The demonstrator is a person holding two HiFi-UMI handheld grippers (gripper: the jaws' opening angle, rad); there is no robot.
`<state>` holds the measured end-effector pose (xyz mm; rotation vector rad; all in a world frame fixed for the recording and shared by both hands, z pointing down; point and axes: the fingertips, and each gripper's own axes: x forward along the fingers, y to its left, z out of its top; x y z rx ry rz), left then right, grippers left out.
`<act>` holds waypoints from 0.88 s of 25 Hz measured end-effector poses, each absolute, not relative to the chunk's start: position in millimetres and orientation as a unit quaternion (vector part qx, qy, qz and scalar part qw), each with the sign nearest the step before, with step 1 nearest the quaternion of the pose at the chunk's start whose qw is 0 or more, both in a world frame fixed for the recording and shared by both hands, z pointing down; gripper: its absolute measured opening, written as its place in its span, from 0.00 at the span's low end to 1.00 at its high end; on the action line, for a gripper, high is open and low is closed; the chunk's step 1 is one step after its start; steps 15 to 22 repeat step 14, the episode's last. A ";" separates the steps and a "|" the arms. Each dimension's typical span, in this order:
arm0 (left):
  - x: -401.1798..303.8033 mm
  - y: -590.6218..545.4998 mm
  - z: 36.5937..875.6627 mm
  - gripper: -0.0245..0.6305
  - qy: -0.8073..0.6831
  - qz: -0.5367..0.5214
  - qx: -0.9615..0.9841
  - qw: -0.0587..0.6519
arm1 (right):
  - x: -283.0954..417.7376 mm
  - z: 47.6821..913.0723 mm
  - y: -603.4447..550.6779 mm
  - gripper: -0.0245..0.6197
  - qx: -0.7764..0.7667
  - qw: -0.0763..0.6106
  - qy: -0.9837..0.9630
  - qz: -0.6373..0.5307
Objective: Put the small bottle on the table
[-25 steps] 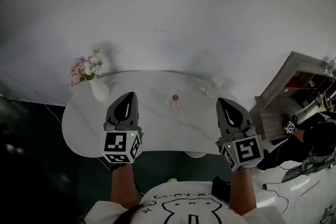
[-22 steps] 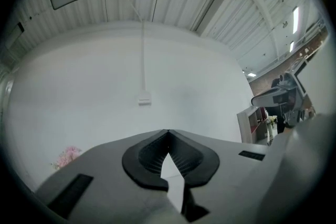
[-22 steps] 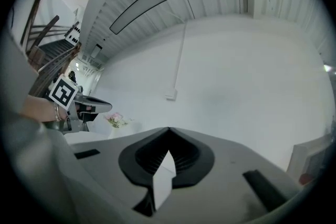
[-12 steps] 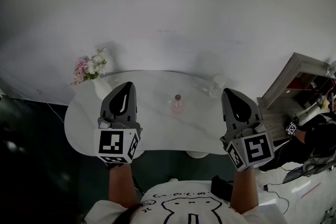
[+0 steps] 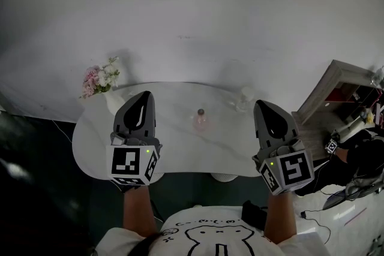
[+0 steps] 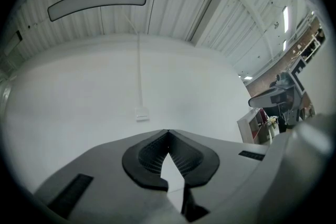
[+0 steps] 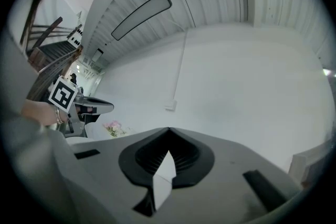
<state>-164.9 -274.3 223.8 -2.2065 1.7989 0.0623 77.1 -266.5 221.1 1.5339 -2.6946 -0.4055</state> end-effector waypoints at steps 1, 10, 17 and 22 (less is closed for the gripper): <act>-164.3 -274.3 223.6 0.04 0.625 0.021 -0.767 0.146 | 77.3 221.2 -266.4 0.03 0.490 0.008 -0.862 -0.130; -154.3 -275.0 219.6 0.04 0.619 0.020 -0.771 0.148 | 78.8 222.9 -267.4 0.03 0.480 0.018 -0.867 -0.129; -151.3 -274.4 224.1 0.04 0.616 0.013 -0.774 0.144 | 79.5 224.2 -267.2 0.03 0.479 0.020 -0.868 -0.128; -151.3 -274.4 224.1 0.04 0.616 0.013 -0.774 0.144 | 79.5 224.2 -267.2 0.03 0.479 0.020 -0.868 -0.128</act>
